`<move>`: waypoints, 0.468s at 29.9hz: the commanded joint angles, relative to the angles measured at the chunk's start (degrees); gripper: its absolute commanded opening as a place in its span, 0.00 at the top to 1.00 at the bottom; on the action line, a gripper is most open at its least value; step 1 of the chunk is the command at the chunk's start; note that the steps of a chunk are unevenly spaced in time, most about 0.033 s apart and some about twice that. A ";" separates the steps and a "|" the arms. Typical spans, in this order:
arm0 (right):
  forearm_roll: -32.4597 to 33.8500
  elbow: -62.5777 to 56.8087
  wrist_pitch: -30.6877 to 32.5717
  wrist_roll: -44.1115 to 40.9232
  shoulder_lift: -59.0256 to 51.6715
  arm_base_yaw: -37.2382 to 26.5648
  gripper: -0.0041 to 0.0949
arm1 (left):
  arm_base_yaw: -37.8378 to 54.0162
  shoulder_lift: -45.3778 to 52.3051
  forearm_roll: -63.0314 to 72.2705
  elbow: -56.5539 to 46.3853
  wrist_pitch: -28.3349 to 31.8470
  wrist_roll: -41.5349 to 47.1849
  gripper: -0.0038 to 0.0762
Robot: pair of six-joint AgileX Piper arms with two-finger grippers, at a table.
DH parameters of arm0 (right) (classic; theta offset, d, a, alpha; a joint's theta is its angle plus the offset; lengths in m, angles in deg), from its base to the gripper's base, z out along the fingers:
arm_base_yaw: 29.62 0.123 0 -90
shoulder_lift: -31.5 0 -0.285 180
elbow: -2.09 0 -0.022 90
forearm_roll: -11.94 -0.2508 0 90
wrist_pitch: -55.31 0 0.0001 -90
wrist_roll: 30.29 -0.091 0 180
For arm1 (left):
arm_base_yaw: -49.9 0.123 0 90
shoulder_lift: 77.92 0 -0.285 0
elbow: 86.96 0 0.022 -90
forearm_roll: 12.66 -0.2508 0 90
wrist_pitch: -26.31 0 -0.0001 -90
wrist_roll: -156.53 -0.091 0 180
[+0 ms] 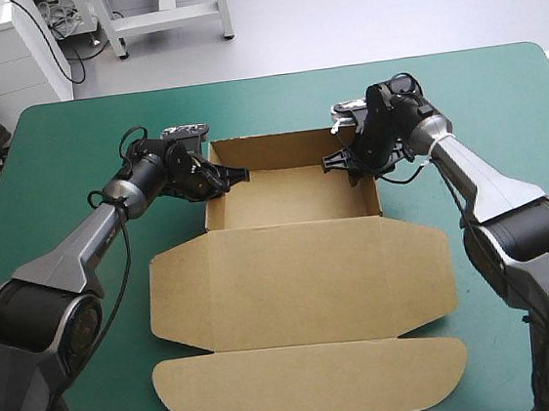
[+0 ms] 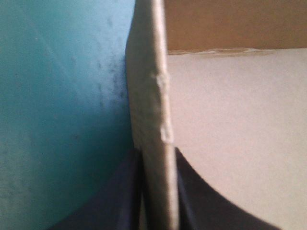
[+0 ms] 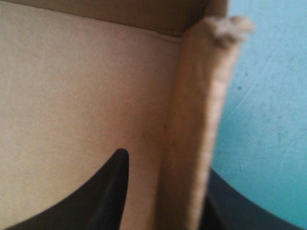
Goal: Fold the box
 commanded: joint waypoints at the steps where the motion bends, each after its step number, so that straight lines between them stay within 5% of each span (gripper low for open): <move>1: 1.23 3.42 3.67 2.40 -2.84 -0.66 0.50 | -1.52 1.29 4.99 2.25 -5.64 -0.55 0.68; 7: 0.52 7.46 4.68 2.40 -2.95 -0.66 0.50 | -1.52 1.29 4.61 8.43 -10.17 -0.78 0.52; 14: 0.63 9.33 4.68 2.99 -3.47 -0.66 0.50 | -1.52 1.29 -1.41 12.35 -15.78 -1.90 0.51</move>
